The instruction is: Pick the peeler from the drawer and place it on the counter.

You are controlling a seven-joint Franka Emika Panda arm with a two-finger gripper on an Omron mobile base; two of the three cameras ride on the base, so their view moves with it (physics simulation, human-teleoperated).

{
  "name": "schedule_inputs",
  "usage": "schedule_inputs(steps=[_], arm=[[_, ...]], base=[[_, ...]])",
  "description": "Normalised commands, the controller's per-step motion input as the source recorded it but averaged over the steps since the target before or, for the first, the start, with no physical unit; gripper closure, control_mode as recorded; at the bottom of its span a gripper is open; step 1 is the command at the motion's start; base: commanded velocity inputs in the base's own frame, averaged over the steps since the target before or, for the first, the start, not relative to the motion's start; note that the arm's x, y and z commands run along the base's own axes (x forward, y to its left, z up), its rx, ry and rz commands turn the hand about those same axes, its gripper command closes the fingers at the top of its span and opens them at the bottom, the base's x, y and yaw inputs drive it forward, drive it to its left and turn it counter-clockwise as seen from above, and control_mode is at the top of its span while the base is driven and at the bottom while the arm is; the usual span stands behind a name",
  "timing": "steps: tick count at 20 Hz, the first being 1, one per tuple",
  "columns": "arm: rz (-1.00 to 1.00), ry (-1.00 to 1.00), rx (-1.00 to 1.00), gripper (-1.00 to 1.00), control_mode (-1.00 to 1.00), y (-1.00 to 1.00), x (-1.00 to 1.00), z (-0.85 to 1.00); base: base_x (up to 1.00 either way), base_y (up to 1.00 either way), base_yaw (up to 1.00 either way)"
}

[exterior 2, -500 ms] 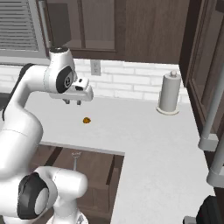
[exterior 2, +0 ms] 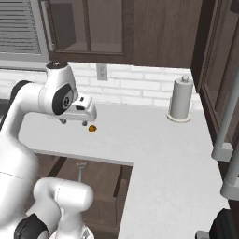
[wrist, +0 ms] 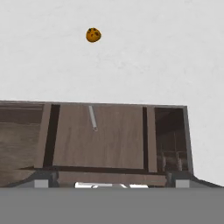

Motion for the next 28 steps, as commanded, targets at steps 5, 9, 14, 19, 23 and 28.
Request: schedule_inputs(steps=[5,9,14,19,23,28], arm=[[-0.01,-0.10,0.00,-1.00,-1.00,-0.17,-0.57,-0.66],[0.00,0.00,0.00,-1.00,-1.00,-0.11,-0.06,-0.38],[0.00,-0.01,0.00,-1.00,-1.00,0.01,-0.04,-0.08],[-0.01,-0.06,-0.01,-1.00,1.00,0.22,-0.24,-0.04],[0.00,0.00,0.00,-1.00,1.00,0.00,0.00,0.00],[0.00,0.00,0.00,-1.00,1.00,0.00,0.00,0.00]], base=[[0.00,0.00,0.00],[0.00,0.00,0.00],[0.00,0.00,0.00],[-0.05,0.17,-0.03],[-0.38,0.54,-0.28],[-0.72,0.86,-0.56]])
